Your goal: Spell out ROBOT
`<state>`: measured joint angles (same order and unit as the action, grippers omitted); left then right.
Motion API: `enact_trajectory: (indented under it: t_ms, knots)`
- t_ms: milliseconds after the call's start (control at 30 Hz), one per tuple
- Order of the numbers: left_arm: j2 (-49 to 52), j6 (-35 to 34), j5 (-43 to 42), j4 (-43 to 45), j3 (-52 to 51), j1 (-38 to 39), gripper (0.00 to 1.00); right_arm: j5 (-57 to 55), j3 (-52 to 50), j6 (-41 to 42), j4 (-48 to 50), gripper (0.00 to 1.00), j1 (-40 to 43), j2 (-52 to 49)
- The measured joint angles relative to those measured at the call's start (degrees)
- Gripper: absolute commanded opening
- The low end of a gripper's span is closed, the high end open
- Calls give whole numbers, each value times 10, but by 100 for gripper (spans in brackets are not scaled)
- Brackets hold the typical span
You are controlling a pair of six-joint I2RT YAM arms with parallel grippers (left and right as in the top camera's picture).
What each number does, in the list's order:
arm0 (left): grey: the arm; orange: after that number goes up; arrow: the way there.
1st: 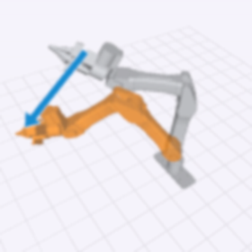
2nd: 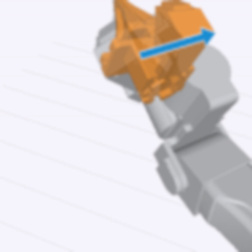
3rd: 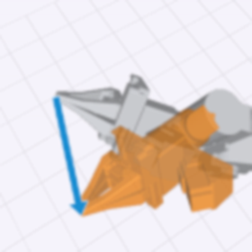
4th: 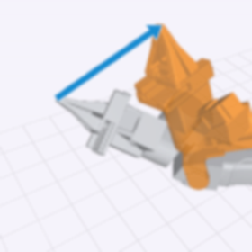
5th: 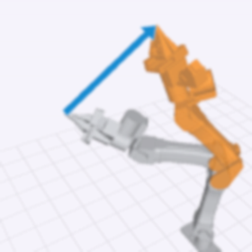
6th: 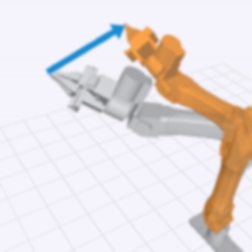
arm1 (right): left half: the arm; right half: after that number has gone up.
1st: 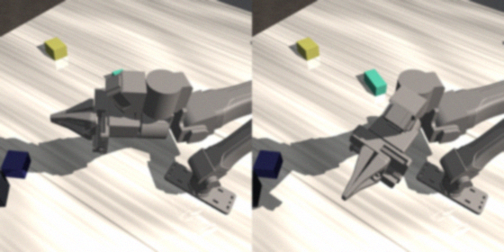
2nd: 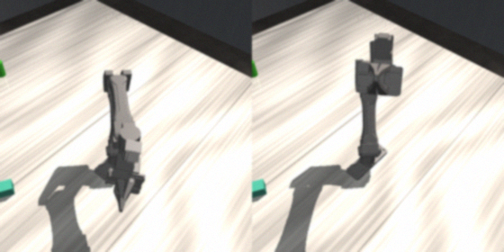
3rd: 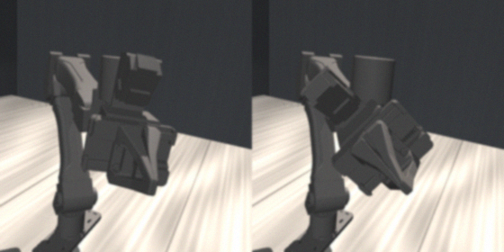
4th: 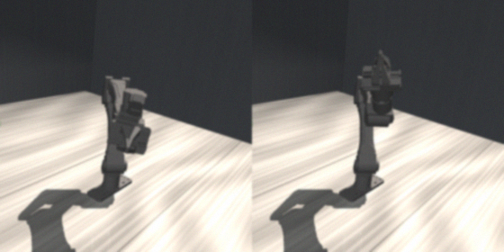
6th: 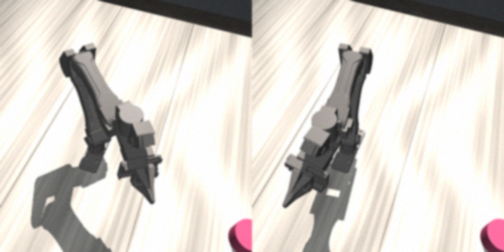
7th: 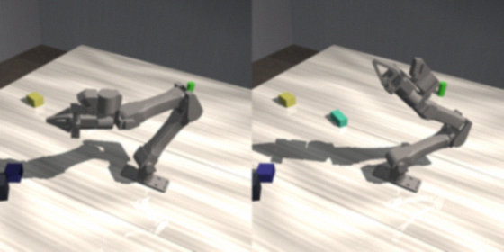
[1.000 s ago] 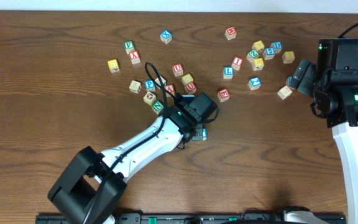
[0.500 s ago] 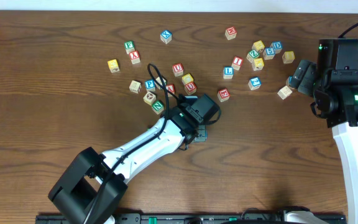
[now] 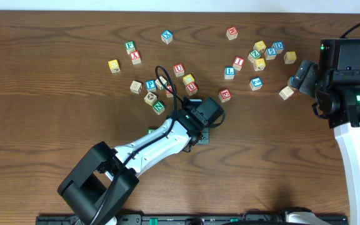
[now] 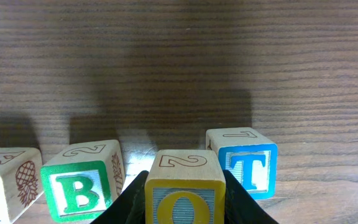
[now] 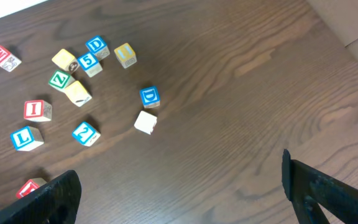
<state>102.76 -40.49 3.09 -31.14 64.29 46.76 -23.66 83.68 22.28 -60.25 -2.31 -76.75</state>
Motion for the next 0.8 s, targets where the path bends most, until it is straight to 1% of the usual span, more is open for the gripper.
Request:
enact_trajectory:
  t_ms: [800]
  knots:
    - [3,2,29,1,0,0,10,0,0,0,0,99,0,0]
